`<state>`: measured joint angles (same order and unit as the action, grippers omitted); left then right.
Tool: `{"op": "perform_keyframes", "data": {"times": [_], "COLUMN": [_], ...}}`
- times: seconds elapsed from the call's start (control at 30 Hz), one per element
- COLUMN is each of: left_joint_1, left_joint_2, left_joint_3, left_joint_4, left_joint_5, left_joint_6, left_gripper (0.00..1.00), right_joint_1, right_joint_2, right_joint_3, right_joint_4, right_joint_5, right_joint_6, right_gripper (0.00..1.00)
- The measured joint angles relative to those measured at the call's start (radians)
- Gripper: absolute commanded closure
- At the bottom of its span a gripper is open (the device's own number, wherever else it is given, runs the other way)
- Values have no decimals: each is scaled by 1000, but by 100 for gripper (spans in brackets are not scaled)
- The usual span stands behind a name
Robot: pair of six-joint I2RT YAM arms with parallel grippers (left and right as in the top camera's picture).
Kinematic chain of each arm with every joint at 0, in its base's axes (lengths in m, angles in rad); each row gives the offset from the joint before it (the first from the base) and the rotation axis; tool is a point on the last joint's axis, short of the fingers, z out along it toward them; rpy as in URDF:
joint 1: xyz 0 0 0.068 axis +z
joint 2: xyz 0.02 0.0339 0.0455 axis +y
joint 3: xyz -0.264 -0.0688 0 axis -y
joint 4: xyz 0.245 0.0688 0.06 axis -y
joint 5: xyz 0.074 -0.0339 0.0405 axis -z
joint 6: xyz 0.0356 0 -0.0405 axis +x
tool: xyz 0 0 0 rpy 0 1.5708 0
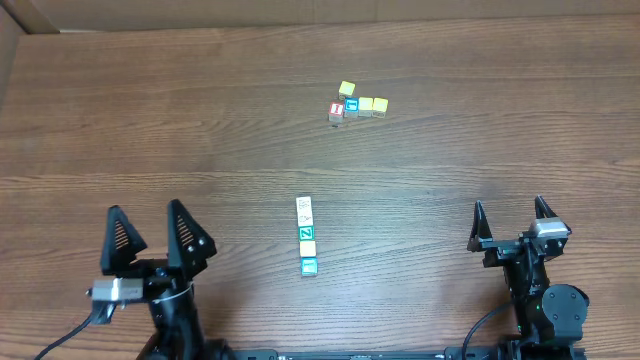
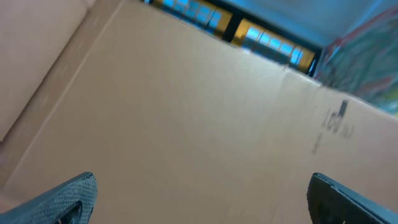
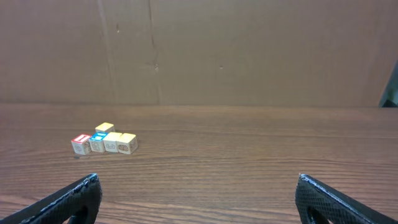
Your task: Flip 5 blocks
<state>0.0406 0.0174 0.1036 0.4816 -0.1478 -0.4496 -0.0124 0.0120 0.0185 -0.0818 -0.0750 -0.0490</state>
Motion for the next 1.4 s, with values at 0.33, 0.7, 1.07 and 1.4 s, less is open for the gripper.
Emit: {"op": "perform_keyframes", "data": {"times": [0.33,0.7,1.07,1.4], "left_joint_1": [0,0,0,0], "left_joint_2": [-2,-3,-3,-3], "left_joint_3": [-88,-95,-95,-95], "left_joint_4": [-181,-550,-559,-558], "left_joint_5": [-7,41,135,152], "left_joint_6": [-19,114,345,376], "left_gripper": [0,0,0,0], "right_joint_1": [0,0,0,0], "right_joint_2": [0,0,0,0], "right_joint_3": [0,0,0,0], "right_joint_4": [1,1,0,0], "right_joint_5": [0,0,0,0], "right_joint_6": [0,0,0,0], "right_gripper": [0,0,0,0]}}
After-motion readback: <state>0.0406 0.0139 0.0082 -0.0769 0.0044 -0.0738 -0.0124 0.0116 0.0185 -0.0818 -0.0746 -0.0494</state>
